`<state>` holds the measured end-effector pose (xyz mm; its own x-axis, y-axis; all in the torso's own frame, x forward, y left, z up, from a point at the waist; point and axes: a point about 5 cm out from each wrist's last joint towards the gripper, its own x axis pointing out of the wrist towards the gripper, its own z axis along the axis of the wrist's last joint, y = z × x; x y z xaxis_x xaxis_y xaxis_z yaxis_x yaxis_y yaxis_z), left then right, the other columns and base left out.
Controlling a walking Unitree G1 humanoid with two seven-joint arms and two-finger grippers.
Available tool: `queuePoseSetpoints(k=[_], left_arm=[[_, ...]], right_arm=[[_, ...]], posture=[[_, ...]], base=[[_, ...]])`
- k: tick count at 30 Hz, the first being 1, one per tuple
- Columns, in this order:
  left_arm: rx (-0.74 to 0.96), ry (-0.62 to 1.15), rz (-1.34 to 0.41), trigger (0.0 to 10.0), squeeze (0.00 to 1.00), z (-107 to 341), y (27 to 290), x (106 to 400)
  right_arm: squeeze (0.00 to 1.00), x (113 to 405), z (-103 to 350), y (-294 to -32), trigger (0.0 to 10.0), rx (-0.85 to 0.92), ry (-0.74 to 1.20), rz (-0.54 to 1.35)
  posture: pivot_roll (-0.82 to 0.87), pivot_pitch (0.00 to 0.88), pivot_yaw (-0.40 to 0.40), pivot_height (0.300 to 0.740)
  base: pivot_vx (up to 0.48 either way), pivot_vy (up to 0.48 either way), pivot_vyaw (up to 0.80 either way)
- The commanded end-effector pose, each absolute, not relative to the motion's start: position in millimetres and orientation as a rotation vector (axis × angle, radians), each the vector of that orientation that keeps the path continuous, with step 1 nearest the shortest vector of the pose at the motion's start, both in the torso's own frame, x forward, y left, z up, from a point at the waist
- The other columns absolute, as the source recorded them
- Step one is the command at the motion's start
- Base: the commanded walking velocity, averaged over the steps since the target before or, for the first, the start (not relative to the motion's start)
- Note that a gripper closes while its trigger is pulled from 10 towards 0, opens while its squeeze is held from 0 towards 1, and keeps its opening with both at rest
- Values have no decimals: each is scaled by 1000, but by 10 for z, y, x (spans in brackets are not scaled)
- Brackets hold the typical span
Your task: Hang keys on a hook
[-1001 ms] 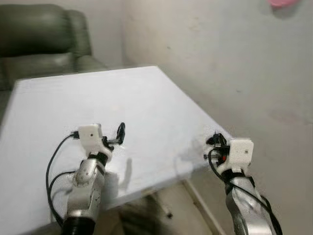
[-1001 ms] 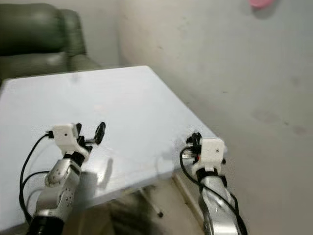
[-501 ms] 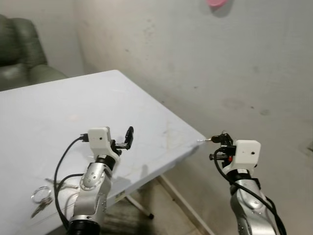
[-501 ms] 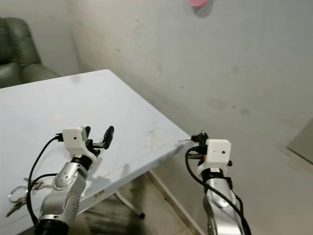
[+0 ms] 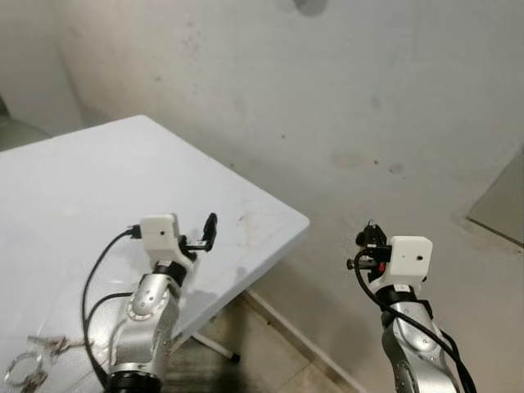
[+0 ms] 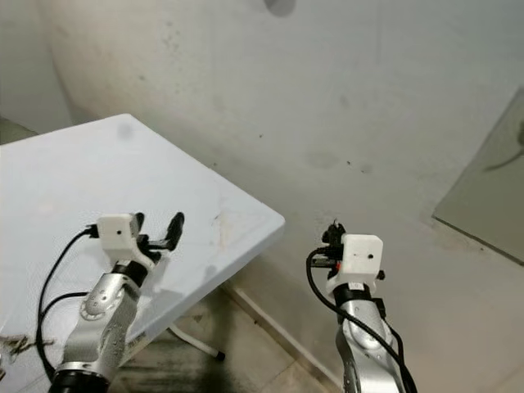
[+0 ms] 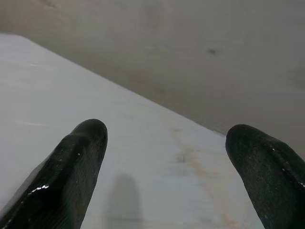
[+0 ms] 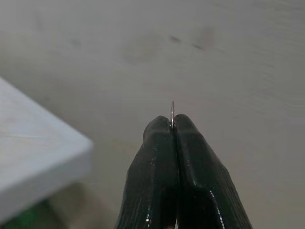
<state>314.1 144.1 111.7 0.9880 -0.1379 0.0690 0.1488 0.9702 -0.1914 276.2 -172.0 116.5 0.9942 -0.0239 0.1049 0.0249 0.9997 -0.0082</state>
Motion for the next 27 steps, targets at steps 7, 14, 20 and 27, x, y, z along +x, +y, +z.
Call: queuePoseSetpoints(k=[7, 14, 20, 27], left_arm=[[-173, -45, -162, 10000, 0, 1124, 1403, 3137], [-173, -29, -170, 10000, 0, 1108, 1376, 3141], [-171, -29, -174, 10000, 0, 1107, 1366, 3144], [-155, -27, -171, 10000, 0, 1109, 1358, 3155]], right_arm=[[0, 2757, 1217, -1719, 10000, -12, -125, -32], [0, 2757, 1224, -1723, 10000, -17, -127, -32], [0, 2762, 1230, -1725, 10000, -19, -129, -28], [0, 2765, 1234, -1712, 10000, -18, -130, -25]], posture=[[-21, 12, -24, 740], [-25, 4, -24, 740], [-26, 0, -26, 740], [-25, 0, -25, 740]], base=[[0, 0, -712], [0, 0, -713], [0, 0, -712], [0, 0, -712]])
